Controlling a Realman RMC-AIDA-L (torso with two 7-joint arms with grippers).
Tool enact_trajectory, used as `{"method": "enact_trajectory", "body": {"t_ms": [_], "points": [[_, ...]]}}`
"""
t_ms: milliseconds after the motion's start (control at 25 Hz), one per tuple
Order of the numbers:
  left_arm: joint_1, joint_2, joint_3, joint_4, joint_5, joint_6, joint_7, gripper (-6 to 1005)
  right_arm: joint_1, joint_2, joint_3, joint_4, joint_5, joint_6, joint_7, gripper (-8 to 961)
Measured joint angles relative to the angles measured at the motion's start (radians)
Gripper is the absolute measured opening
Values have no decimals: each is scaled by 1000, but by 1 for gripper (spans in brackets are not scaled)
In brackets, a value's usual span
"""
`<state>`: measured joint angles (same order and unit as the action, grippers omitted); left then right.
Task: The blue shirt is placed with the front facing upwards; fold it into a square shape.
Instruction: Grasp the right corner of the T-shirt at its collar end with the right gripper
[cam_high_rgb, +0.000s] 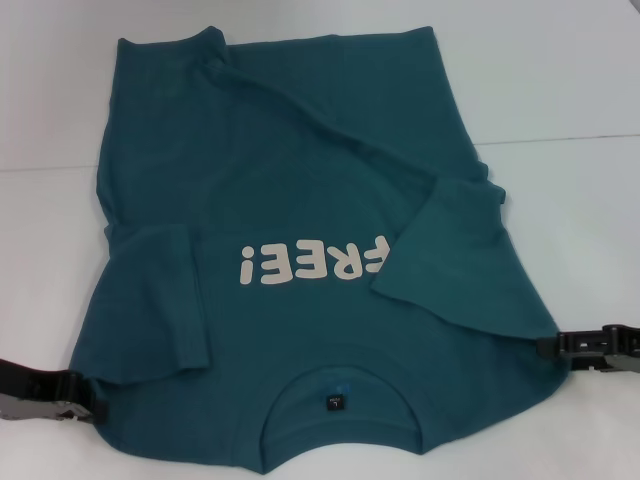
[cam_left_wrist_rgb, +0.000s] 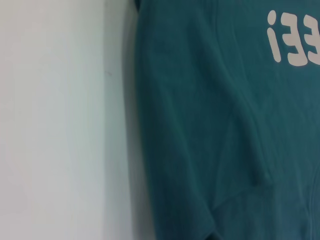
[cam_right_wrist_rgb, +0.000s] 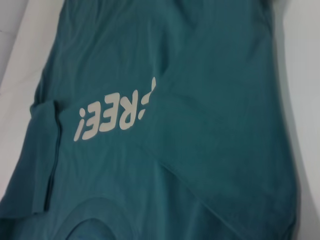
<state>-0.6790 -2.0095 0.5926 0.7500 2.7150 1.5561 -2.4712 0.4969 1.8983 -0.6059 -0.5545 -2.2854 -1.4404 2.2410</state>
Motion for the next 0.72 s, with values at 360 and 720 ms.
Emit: {"method": "enact_trajectory", "body": {"t_ms": [360, 720], "points": [[-1, 0, -4, -1, -1, -2, 0, 27, 5, 2, 4, -4, -5, 16, 3, 693], [-2, 0, -6, -1, -2, -3, 7, 26, 11, 13, -2, -10, -46, 34, 31, 641]]}}
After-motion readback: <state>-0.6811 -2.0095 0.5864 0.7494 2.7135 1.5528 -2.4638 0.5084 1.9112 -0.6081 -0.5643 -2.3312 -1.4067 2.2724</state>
